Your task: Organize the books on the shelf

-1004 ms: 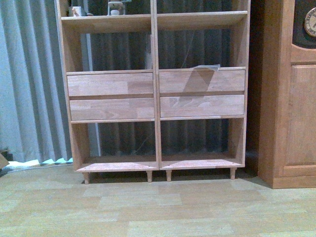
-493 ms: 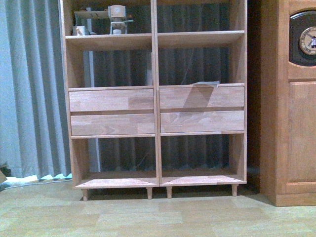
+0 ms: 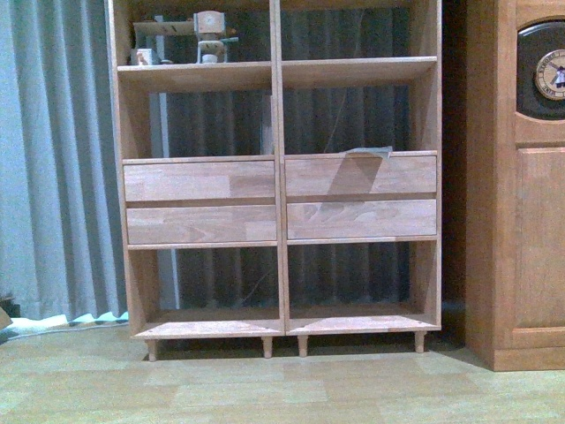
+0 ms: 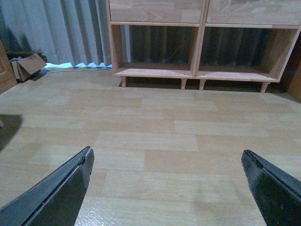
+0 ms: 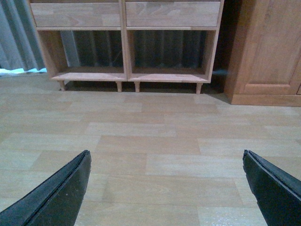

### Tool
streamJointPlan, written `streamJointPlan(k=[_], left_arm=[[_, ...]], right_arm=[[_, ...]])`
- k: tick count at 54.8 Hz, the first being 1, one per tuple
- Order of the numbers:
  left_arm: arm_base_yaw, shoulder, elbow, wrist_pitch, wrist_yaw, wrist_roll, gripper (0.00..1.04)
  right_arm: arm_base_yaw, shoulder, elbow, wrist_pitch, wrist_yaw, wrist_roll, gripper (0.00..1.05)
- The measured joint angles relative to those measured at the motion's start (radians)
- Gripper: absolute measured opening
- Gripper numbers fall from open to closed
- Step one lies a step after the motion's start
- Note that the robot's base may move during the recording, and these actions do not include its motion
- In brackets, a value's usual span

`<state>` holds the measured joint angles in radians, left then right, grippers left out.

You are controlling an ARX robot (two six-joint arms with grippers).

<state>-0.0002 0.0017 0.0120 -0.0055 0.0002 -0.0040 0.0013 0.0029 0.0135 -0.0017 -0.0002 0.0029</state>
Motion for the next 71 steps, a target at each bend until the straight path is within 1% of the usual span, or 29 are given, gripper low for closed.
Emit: streamJointPlan(k=[71], left_arm=[[0.0,0.0,0.0,0.0,0.0,0.0,0.97]], right_arm=[[0.0,0.0,0.0,0.0,0.0,0.0,0.98]])
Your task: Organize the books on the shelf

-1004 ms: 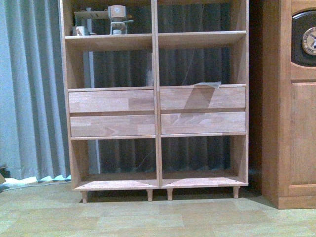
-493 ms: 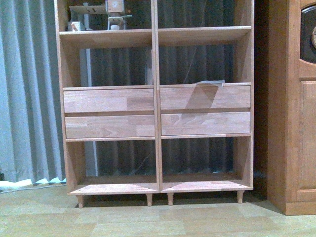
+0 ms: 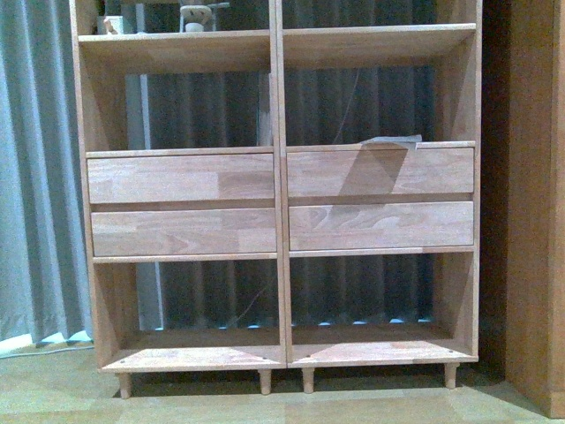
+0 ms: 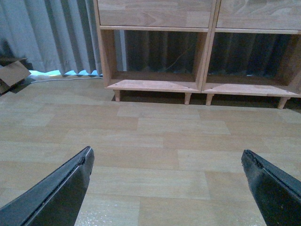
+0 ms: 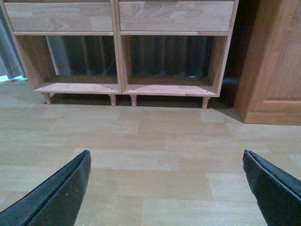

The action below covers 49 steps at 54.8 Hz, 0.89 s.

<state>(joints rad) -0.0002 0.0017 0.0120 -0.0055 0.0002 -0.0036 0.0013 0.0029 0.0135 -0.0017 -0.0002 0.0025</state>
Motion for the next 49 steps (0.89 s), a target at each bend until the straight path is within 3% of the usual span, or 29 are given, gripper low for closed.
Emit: streamJointPlan(k=[49], left_arm=[[0.0,0.0,0.0,0.0,-0.001,0.0,0.97]], right_arm=[[0.0,0.0,0.0,0.0,0.0,0.0,0.98]])
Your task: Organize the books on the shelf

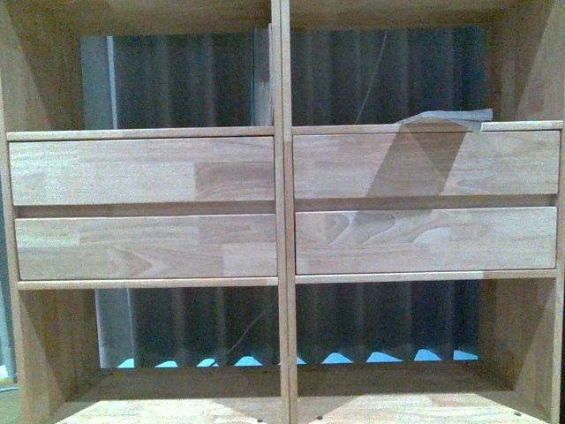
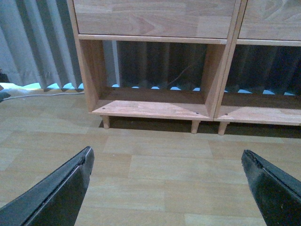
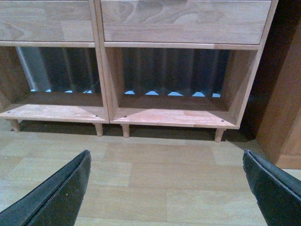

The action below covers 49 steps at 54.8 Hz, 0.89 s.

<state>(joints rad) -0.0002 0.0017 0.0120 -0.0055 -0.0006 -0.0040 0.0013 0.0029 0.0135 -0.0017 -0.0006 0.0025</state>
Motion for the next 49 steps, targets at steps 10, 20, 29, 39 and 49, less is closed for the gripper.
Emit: streamJointPlan(k=[10,20,29,39,49], left_arm=[[0.0,0.0,0.0,0.0,0.001,0.0,0.97],[0.0,0.0,0.0,0.0,0.0,0.0,0.97],[0.0,0.0,0.0,0.0,0.0,0.0,0.97],[0.0,0.0,0.0,0.0,0.0,0.0,0.97],[0.0,0.0,0.0,0.0,0.0,0.0,0.97]], right_arm=[[0.0,0.0,0.0,0.0,0.0,0.0,0.98],[0.0,0.0,0.0,0.0,0.0,0.0,0.98],[0.0,0.0,0.0,0.0,0.0,0.0,0.98],[0.0,0.0,0.0,0.0,0.0,0.0,0.98],[0.0,0.0,0.0,0.0,0.0,0.0,0.98]])
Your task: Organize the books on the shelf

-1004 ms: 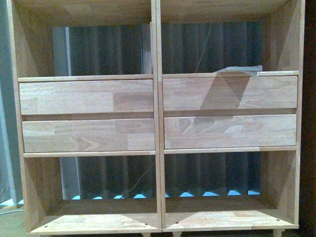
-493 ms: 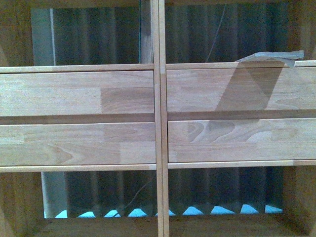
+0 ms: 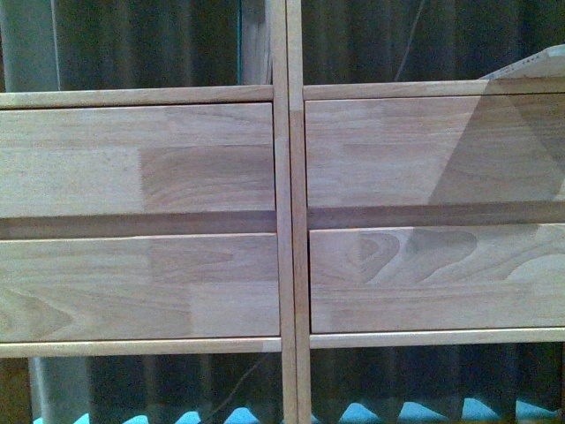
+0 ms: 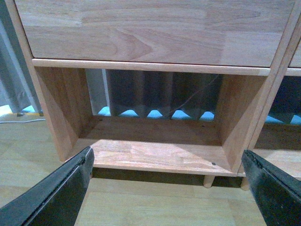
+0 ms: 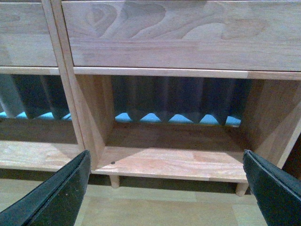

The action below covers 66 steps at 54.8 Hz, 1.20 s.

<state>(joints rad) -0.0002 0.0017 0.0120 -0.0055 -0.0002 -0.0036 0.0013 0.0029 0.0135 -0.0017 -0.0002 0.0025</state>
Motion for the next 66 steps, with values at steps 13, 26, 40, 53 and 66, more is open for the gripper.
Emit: streamJointPlan(k=[13,26,40,53,66], left_arm=[[0.0,0.0,0.0,0.0,0.0,0.0,0.97],[0.0,0.0,0.0,0.0,0.0,0.0,0.97],[0.0,0.0,0.0,0.0,0.0,0.0,0.97],[0.0,0.0,0.0,0.0,0.001,0.0,0.97],[0.0,0.0,0.0,0.0,0.0,0.0,0.97]], right_arm=[[0.0,0.0,0.0,0.0,0.0,0.0,0.98],[0.0,0.0,0.0,0.0,0.0,0.0,0.98],[0.0,0.0,0.0,0.0,0.0,0.0,0.98],[0.0,0.0,0.0,0.0,0.0,0.0,0.98],[0.0,0.0,0.0,0.0,0.0,0.0,0.98]])
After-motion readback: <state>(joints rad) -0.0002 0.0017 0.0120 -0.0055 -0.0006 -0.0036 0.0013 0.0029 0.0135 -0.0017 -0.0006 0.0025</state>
